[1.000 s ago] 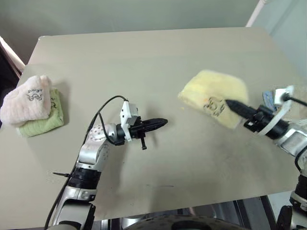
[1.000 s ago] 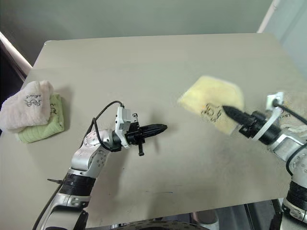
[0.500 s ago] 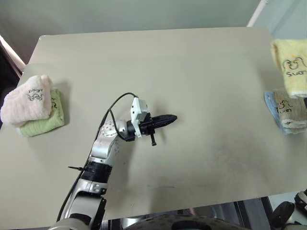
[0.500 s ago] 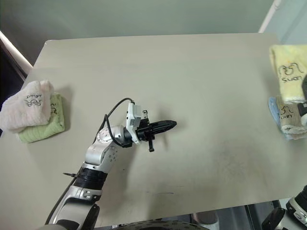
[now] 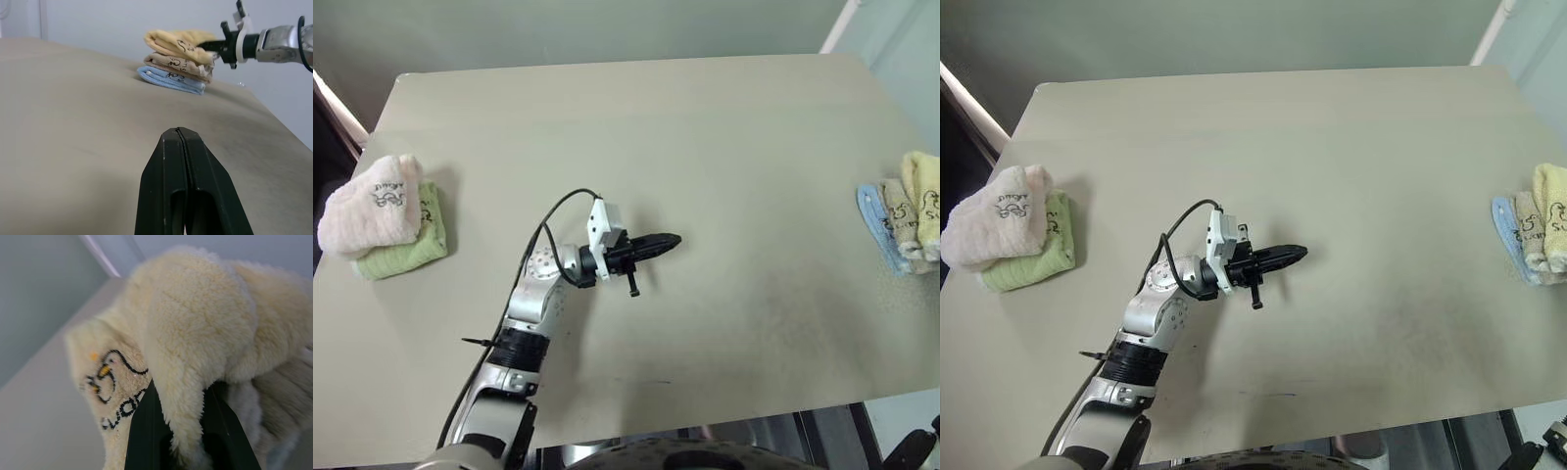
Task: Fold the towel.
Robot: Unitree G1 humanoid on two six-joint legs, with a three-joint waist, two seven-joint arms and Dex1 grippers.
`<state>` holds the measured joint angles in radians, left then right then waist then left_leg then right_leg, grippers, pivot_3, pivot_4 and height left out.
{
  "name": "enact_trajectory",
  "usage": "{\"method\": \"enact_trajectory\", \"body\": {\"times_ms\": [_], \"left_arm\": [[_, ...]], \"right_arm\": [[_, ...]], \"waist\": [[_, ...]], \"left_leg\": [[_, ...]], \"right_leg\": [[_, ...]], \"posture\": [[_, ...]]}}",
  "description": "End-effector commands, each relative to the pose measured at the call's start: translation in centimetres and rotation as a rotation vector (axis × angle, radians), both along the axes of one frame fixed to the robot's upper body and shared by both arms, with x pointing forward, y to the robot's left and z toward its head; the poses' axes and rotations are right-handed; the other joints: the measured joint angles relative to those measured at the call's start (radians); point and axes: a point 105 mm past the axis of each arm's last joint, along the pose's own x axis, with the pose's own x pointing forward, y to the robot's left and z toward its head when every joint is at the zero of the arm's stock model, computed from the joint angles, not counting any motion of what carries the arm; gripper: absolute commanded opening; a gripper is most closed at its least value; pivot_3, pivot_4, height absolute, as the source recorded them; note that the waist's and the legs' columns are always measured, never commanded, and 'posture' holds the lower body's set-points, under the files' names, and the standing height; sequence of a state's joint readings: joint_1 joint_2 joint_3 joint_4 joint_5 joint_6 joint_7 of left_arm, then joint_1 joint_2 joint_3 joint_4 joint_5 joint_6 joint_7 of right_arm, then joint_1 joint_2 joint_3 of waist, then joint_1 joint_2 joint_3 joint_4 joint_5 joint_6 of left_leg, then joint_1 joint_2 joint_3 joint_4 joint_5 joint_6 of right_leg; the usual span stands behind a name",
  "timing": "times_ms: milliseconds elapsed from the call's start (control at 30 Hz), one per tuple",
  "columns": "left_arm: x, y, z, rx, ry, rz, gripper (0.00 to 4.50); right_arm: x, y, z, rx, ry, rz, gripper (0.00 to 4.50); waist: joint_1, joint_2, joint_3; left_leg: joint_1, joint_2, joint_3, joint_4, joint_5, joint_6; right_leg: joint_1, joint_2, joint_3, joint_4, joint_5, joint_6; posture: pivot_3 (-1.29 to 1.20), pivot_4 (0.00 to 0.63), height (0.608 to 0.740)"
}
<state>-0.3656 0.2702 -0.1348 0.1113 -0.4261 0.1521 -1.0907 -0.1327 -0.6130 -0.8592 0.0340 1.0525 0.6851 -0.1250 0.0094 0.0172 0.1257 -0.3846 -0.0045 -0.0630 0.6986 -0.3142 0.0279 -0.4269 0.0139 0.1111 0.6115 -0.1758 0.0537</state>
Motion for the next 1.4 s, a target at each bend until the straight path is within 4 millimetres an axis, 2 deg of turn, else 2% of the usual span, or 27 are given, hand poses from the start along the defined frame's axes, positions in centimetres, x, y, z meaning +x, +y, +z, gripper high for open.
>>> {"method": "enact_trajectory", "body": {"times_ms": [33, 133, 233, 367, 567, 833, 1033, 1167, 1267, 1333, 1400], "left_arm": [[-0.5, -0.4, 1.2, -0.013, -0.054, -0.013, 0.0], [-0.6, -0.4, 1.2, -0.013, -0.054, -0.011, 0.0], [-0.3, -0.4, 1.3, -0.016, -0.054, 0.0, 0.0], [-0.2, -0.4, 1.3, -0.018, -0.054, 0.001, 0.0], [-0.1, -0.4, 1.2, -0.017, -0.053, -0.008, 0.0], [0.3, -0.8, 1.1, -0.013, -0.051, -0.045, 0.0], [0.6, -1.0, 1.0, -0.014, -0.057, -0.068, 0.0], [0.7, -0.9, 1.6, -0.055, -0.07, -0.083, 0.0], [0.6, -0.7, 1.8, -0.063, -0.075, -0.098, 0.0], [0.5, -0.6, 1.9, -0.069, -0.075, -0.103, 0.0], [0.6, -0.3, 2.5, -0.097, -0.07, -0.098, 0.0]], "right_arm": [[-0.5, -1.0, 1.2, -0.059, 0.004, -0.018, 0.01], [-0.5, -1.1, 1.1, -0.063, 0.014, -0.016, 0.01], [-0.3, -1.0, 1.3, -0.074, 0.02, 0.004, 0.91], [-0.1, -0.6, 2.0, -0.097, 0.006, 0.03, 2.36], [-1.6, -0.2, 3.2, -0.128, -0.032, 0.041, 4.49], [-4.1, 0.5, 5.9, -0.139, -0.151, 0.074, 4.49], [-6.8, 2.3, 7.2, -0.173, -0.19, 0.169, 4.49], [-8.5, 5.0, 8.5, -0.3, -0.178, 0.316, 4.49], [-9.2, 7.1, 9.6, -0.374, -0.198, 0.437, 4.49], [-9.3, 8.1, 10.0, -0.419, -0.19, 0.49, 4.49], [-8.6, 10.0, 10.7, -0.5, -0.191, 0.574, 4.49]], "waist": [[0.0, 0.0, 0.0], [0.0, 0.0, 0.0], [0.0, 0.0, 0.0], [0.0, 0.0, 0.0], [0.003, 0.0, 0.0], [0.005, 0.0, 0.0], [0.01, 0.0, 0.0], [0.012, 0.001, 0.0], [0.009, 0.0, 0.0], [0.006, 0.0, 0.0], [0.005, 0.0, 0.0]], "left_leg": [[0.0, 0.0, 0.0, 0.0, 0.0, 0.0], [0.0, 0.0, 0.0, 0.0, 0.0, 0.0], [0.0, 0.0, 0.0, 0.0, 0.0, 0.0], [0.0, 0.0, 0.0, 0.0, 0.0, 0.0], [0.0, 0.0, 0.0, 0.0, 0.0, 0.0], [0.0, -0.001, 0.0, 0.0, 0.0, 0.0], [0.0, -0.001, 0.0, 0.0, 0.0, 0.0], [-0.001, -0.001, 0.0, 0.001, -0.001, -0.001], [-0.002, -0.002, 0.001, 0.001, -0.001, -0.002], [-0.002, -0.002, 0.002, 0.001, -0.001, -0.002], [-0.002, -0.002, 0.003, 0.001, -0.001, -0.002]], "right_leg": [[0.0, 0.0, 0.0, 0.0, 0.0, 0.0], [0.0, 0.0, 0.0, 0.0, 0.0, 0.0], [0.0, 0.0, 0.0, 0.0, 0.0, 0.0], [0.0, 0.0, 0.0, 0.0, 0.0, 0.0], [0.0, 0.0, 0.0, 0.0, 0.0, 0.0], [0.001, 0.0, 0.0, -0.001, -0.001, 0.0], [0.001, 0.0, 0.0, 0.0, -0.005, -0.001], [0.001, 0.0, 0.0, -0.001, -0.008, -0.001], [0.0, 0.0, 0.001, -0.001, -0.012, -0.007], [0.0, 0.0, 0.001, -0.001, -0.012, -0.007], [0.0, 0.0, 0.002, -0.001, -0.012, -0.007]], "posture": [[0.0, 0.15, 0.74], [0.0, 0.15, 0.74], [0.0, 0.15, 0.74], [0.0, 0.15, 0.74], [0.0, 0.15, 0.74], [0.0, 0.15, 0.74], [0.0, 0.15, 0.74], [0.0, 0.15, 0.74], [0.0, 0.15, 0.74], [0.0, 0.15, 0.74], [0.0, 0.15, 0.74]]}}
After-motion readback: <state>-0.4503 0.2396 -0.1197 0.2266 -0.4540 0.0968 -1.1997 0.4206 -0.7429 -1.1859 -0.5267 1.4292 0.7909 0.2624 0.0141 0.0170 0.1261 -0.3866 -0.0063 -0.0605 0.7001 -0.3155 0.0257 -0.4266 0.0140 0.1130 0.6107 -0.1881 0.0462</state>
